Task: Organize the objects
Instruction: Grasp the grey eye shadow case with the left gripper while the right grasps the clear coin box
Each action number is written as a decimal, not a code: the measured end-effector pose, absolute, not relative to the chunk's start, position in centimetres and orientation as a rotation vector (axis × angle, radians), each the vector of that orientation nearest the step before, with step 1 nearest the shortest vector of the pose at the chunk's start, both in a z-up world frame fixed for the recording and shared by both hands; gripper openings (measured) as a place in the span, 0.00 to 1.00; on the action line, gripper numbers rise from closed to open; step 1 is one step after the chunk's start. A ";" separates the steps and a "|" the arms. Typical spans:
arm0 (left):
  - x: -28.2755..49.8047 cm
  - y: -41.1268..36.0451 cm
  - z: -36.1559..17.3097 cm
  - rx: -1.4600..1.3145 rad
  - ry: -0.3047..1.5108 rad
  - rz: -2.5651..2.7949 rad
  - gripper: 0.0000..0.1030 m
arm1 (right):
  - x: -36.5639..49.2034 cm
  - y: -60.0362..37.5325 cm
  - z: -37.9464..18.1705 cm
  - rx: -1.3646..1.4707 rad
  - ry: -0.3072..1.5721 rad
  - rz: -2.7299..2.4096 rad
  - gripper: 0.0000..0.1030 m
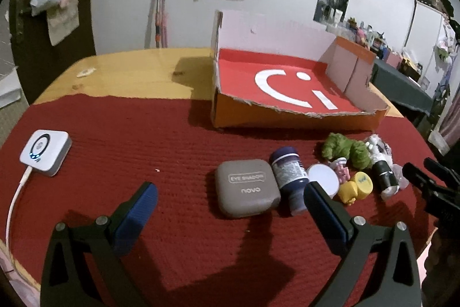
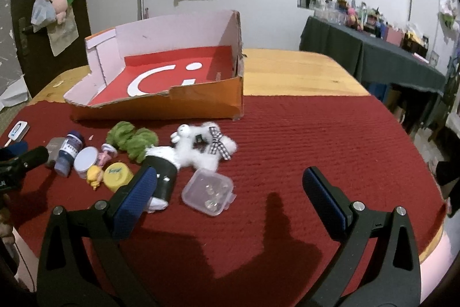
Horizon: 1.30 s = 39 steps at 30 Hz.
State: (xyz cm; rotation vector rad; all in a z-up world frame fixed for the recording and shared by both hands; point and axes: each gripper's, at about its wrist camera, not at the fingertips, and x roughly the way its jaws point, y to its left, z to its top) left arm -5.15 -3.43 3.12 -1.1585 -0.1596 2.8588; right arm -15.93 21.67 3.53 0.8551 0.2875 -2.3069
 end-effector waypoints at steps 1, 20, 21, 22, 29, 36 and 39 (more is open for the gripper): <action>-5.4 -3.5 3.0 -1.174 -0.153 2.846 1.00 | -16.1 21.6 3.5 0.863 0.287 -2.301 1.00; -7.5 -3.6 1.3 -1.321 0.014 2.779 0.99 | -18.1 21.5 1.4 1.006 0.353 -2.218 1.00; -7.7 -3.6 1.3 -1.326 0.018 2.773 0.97 | -18.0 21.5 1.4 1.005 0.364 -2.217 1.00; -7.8 -3.5 1.2 -1.329 0.025 2.765 0.94 | -18.0 21.3 1.3 1.004 0.375 -2.215 0.99; -7.8 -3.0 1.4 -1.281 0.030 2.750 0.79 | -17.1 21.4 1.4 0.972 0.404 -2.198 0.73; -7.2 -2.3 1.7 -1.231 0.027 2.745 0.58 | -16.1 21.6 1.7 0.926 0.395 -2.170 0.40; -6.8 -2.3 2.0 -1.217 0.021 2.755 0.58 | -15.9 21.6 2.0 0.916 0.393 -2.154 0.39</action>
